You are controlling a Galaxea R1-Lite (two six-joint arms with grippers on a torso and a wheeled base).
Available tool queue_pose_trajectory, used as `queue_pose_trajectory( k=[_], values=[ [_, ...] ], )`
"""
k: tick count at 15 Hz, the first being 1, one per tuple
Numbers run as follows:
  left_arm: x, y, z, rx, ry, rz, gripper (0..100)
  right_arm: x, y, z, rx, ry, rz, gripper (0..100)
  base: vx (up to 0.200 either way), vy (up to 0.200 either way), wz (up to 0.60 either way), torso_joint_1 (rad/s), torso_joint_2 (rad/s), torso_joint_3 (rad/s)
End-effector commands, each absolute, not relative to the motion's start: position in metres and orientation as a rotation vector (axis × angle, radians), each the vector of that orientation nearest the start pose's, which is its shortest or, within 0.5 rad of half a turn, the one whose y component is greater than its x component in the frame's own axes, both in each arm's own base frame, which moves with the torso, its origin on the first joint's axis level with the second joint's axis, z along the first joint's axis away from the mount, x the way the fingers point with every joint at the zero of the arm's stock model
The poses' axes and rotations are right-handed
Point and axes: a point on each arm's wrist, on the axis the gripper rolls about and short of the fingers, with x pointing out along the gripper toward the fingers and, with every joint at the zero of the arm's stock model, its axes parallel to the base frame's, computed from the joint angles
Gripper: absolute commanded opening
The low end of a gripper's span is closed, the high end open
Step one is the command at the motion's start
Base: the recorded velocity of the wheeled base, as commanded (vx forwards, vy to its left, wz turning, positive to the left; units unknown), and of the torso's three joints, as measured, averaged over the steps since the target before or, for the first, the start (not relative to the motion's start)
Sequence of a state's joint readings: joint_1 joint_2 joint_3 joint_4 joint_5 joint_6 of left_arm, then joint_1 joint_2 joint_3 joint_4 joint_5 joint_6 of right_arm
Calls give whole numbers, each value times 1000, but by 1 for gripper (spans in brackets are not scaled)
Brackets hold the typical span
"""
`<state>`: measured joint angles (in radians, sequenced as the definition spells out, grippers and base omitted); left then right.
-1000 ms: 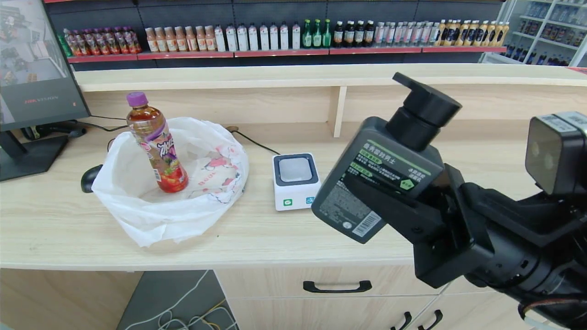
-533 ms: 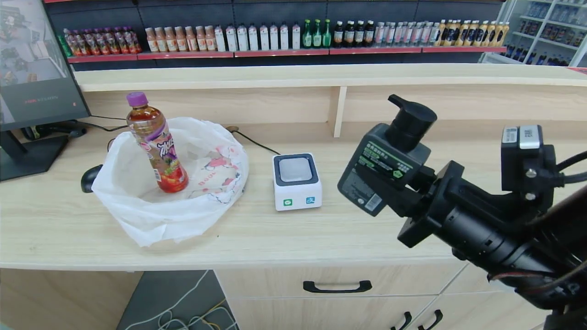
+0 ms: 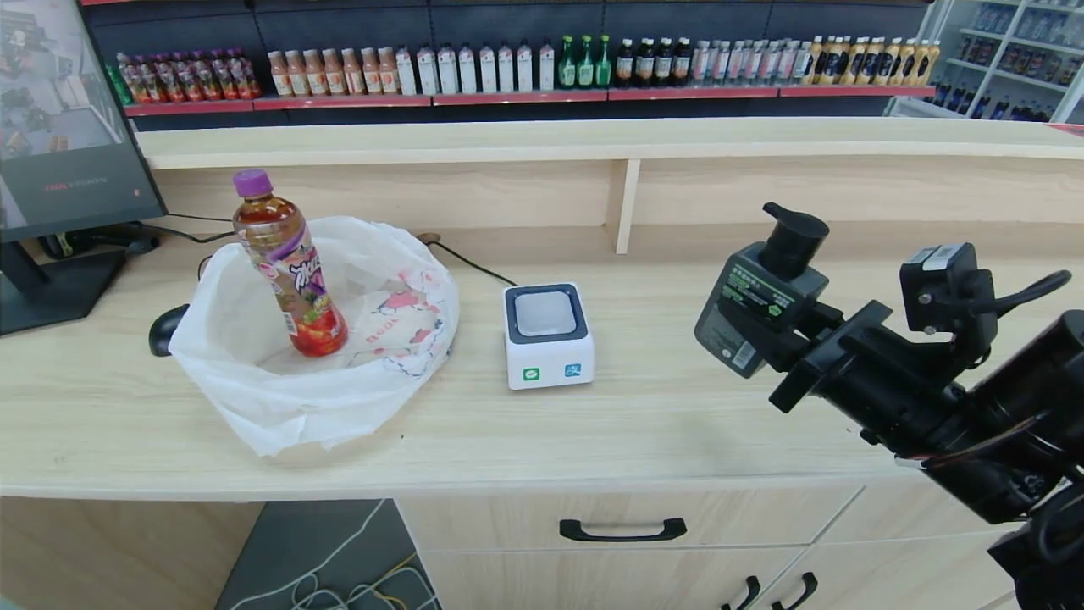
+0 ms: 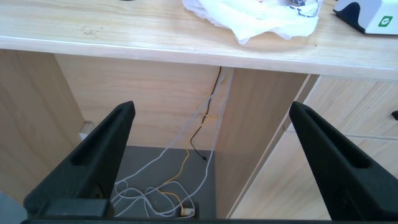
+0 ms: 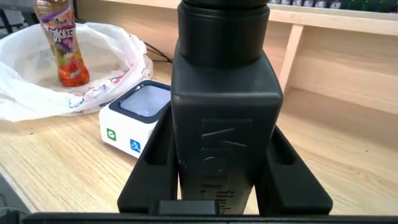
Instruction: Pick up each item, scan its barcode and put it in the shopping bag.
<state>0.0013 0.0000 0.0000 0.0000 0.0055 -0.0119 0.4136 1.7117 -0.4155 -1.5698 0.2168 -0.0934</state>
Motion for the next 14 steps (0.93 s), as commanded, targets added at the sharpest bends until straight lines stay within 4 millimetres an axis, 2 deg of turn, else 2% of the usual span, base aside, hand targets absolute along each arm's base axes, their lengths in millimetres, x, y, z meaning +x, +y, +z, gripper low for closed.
queue_pose_trajectory(
  k=[1,3,6,12,14],
  values=[
    [-23,0,75,-14,0,8,100,239,110,175,-59,-298,614,0,0,0,0,0,0,0],
    [-23,0,75,-12,0,8,100,244,110,176,-56,-304,606,0,0,0,0,0,0,0],
    [-23,0,75,-15,0,8,100,244,108,176,-47,-302,602,0,-200,0,0,12,4,-2],
    [-23,0,75,-15,0,8,100,245,107,180,-45,-317,593,0,0,0,0,0,0,0],
    [-23,0,75,-15,0,8,100,246,107,183,-43,-331,592,0,0,200,0,-7,5,2]
  ],
)
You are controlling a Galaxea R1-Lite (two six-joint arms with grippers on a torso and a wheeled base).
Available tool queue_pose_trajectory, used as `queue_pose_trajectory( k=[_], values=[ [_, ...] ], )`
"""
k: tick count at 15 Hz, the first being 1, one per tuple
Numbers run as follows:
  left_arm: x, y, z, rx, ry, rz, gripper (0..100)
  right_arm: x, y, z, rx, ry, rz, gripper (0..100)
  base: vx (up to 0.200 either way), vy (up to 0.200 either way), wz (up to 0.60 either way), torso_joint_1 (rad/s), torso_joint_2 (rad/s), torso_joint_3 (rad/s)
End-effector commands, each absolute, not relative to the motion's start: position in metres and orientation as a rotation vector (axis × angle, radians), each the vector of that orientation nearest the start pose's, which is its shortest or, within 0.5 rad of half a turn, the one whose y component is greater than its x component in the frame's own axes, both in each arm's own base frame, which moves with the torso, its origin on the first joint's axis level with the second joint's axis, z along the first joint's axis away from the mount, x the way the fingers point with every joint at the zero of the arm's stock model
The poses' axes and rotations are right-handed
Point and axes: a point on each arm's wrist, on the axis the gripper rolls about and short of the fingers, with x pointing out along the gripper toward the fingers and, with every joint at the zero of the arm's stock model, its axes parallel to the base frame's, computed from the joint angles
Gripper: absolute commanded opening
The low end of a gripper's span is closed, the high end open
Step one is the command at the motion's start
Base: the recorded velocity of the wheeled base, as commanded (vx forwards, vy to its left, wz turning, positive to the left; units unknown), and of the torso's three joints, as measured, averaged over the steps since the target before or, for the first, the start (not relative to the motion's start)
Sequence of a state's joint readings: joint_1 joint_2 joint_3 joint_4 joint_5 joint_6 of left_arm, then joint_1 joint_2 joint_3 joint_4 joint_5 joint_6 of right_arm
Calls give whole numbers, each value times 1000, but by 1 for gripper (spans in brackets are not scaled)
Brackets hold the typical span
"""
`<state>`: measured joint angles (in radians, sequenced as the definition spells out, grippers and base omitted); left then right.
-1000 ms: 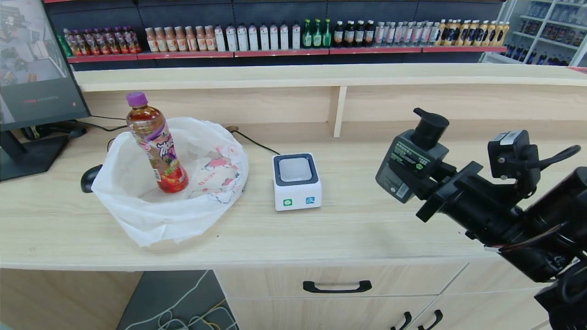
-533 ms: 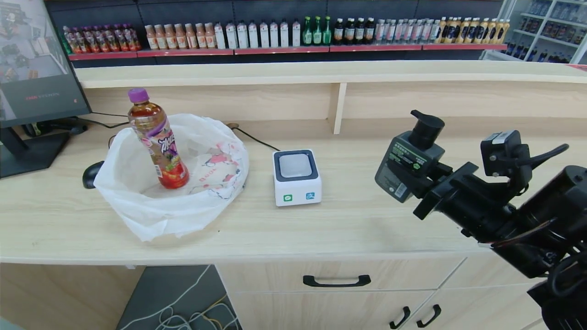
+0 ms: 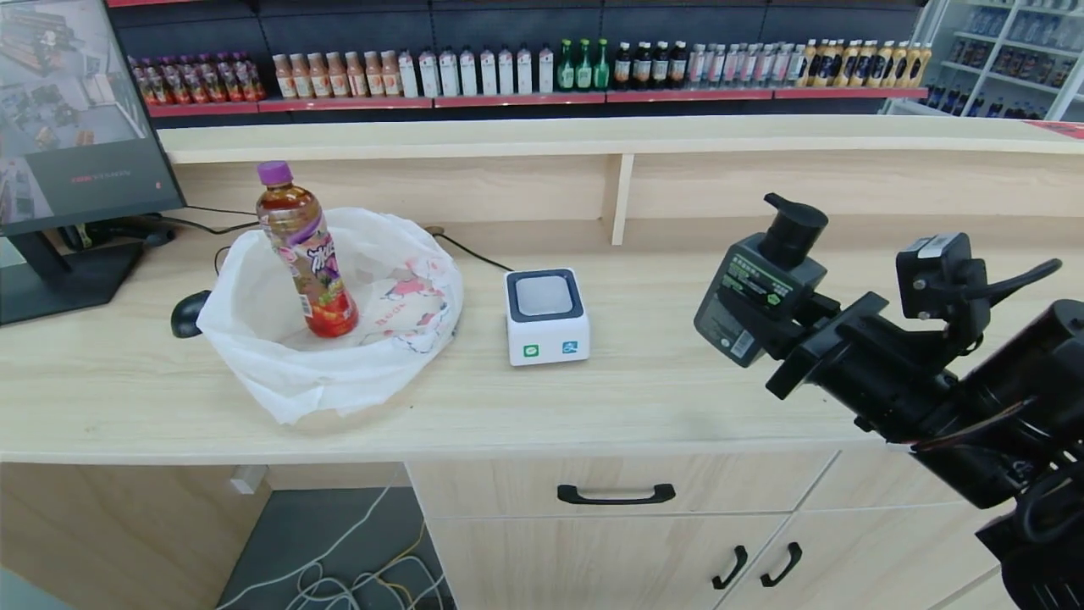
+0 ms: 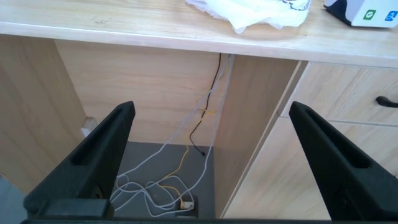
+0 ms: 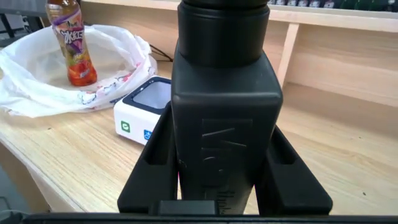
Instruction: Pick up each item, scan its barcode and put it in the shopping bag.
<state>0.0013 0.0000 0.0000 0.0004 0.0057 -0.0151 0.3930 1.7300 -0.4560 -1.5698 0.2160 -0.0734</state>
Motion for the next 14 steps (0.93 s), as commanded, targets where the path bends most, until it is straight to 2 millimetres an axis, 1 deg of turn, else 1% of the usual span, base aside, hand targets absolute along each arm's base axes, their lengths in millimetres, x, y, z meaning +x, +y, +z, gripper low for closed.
queue_pose_trajectory(
  k=[1,3,7,14],
  values=[
    [-23,0,75,-15,0,8,100,247,107,184,-43,-334,591,0,0,200,0,-12,-12,2],
    [-23,0,75,-15,0,8,100,249,106,186,-43,-346,584,0,0,200,0,27,10,0],
    [-23,0,75,-17,0,8,100,257,97,191,-49,-366,540,0,0,200,0,-2,5,4],
    [-23,0,75,-14,0,8,100,257,98,192,-48,-369,546,0,0,200,0,3,2,2]
  ],
)
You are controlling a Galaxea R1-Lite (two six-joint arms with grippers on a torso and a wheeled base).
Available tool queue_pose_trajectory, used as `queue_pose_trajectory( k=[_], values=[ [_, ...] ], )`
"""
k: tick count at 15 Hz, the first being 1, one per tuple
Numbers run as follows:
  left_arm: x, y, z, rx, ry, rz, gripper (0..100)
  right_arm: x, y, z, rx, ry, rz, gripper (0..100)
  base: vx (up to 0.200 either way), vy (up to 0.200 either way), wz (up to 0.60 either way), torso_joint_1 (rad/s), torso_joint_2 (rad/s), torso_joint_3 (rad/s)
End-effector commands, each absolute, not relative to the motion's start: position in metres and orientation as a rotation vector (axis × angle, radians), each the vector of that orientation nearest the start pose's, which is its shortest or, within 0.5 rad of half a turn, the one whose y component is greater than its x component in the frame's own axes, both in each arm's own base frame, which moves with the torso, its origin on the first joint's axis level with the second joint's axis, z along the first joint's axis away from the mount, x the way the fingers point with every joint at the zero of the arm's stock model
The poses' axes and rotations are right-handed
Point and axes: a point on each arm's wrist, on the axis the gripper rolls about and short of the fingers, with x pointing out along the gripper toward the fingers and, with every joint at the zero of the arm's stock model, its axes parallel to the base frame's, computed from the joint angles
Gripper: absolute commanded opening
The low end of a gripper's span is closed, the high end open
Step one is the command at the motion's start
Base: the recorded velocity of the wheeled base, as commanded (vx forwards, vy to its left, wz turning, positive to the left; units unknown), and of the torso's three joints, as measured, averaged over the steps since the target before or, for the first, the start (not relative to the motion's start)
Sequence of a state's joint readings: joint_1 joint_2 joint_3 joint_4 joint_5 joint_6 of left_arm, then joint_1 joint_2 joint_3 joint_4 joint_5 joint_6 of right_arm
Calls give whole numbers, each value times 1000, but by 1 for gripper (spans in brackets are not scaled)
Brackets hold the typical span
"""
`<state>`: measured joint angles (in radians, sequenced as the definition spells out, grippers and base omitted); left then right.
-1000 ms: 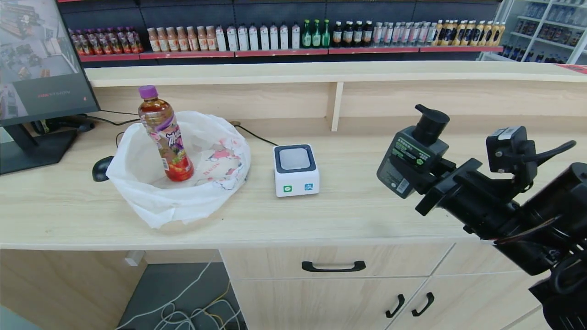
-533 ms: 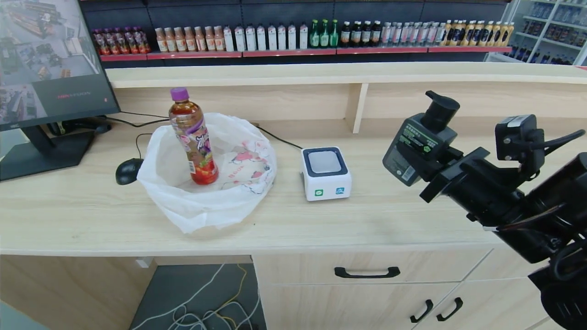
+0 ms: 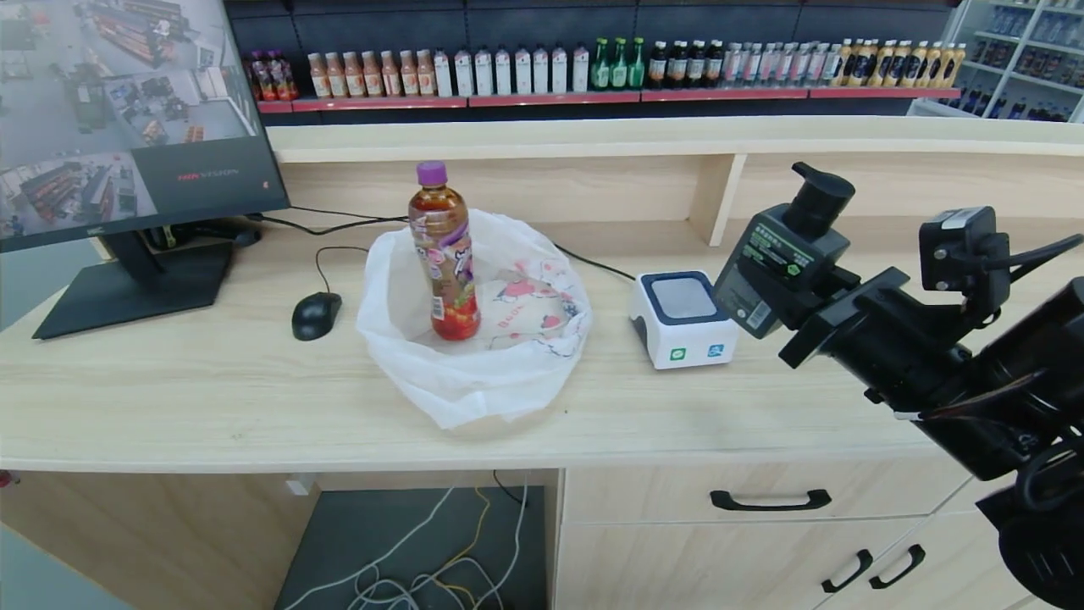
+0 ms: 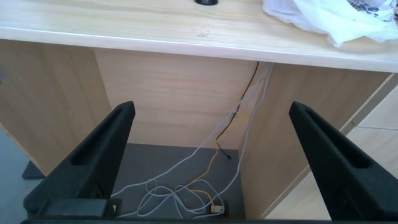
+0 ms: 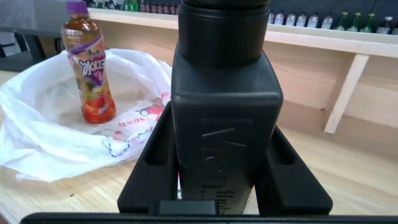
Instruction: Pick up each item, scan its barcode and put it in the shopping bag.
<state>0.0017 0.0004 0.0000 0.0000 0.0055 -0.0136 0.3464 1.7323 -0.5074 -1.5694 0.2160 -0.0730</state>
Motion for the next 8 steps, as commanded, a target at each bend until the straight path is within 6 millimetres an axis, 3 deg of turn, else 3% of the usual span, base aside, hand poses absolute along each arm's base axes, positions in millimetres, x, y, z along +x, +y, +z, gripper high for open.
queue_pose_trajectory(
  k=[1,8],
  values=[
    [-23,0,76,-14,-2,8,100,257,98,192,-50,-370,547,0,0,0,0,0,0,0],
    [-23,0,75,-12,0,8,100,258,101,191,-133,-396,558,0,0,0,0,0,0,0]
  ],
)
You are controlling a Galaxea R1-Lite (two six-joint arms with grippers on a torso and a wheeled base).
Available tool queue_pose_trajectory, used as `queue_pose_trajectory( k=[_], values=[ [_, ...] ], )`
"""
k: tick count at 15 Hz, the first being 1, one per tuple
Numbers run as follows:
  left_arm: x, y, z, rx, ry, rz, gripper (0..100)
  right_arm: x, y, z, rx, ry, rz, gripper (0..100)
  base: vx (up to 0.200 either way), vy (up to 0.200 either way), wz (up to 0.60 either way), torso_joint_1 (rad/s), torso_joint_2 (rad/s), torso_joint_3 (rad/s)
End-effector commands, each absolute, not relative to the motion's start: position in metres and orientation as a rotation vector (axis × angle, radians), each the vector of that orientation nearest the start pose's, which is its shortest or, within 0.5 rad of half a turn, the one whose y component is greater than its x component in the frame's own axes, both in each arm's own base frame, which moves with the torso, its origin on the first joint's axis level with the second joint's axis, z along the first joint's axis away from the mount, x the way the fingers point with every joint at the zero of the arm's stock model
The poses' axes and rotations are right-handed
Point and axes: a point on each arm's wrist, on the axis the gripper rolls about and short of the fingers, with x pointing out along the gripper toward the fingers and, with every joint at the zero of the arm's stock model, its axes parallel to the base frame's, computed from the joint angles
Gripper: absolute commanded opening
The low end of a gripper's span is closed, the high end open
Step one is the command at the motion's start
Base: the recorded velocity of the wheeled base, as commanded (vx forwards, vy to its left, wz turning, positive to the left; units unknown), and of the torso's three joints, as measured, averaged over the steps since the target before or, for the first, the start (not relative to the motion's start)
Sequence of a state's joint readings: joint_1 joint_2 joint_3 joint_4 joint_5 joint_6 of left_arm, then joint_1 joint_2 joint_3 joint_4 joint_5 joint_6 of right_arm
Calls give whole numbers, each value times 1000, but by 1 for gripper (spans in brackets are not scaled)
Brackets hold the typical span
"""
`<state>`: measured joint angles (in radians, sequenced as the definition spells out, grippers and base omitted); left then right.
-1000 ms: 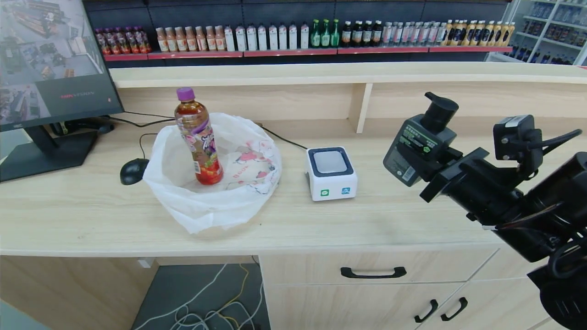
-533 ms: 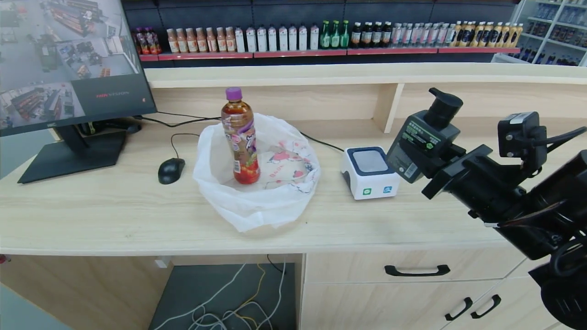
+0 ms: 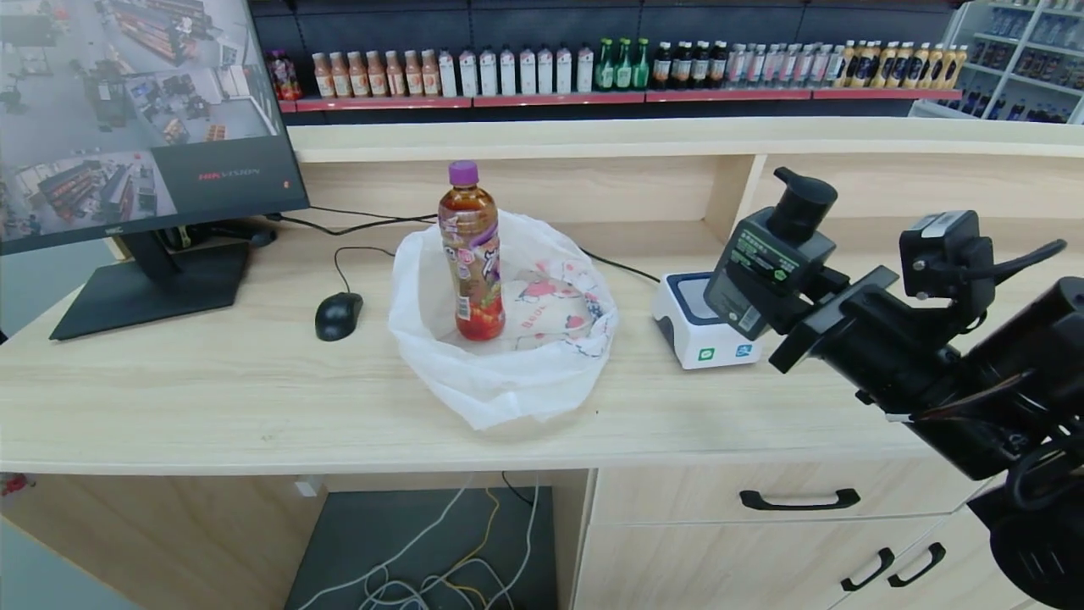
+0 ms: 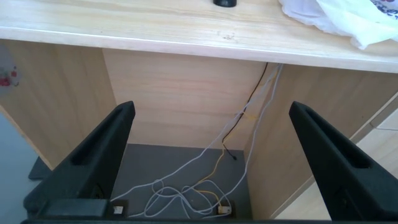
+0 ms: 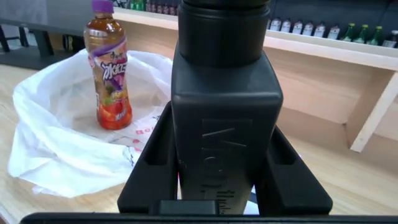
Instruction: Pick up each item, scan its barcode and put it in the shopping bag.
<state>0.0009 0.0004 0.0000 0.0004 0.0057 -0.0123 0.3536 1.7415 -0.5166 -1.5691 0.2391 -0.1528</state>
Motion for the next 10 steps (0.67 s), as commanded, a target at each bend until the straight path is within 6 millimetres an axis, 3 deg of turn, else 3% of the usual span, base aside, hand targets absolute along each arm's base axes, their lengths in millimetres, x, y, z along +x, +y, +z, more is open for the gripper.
queue_pose_trajectory(
  k=[1,5,8,10],
  values=[
    [-23,0,75,-12,0,8,100,258,102,191,-158,-405,583,0,0,0,0,0,0,0],
    [-23,0,75,-12,0,8,100,266,109,203,-431,-563,784,0,0,0,0,0,0,0],
    [-23,0,75,-12,0,8,100,273,123,190,-589,-626,868,0,0,0,0,0,0,0],
    [-23,0,75,-12,0,8,100,288,128,172,-694,-614,773,0,0,0,0,0,0,0]
  ],
)
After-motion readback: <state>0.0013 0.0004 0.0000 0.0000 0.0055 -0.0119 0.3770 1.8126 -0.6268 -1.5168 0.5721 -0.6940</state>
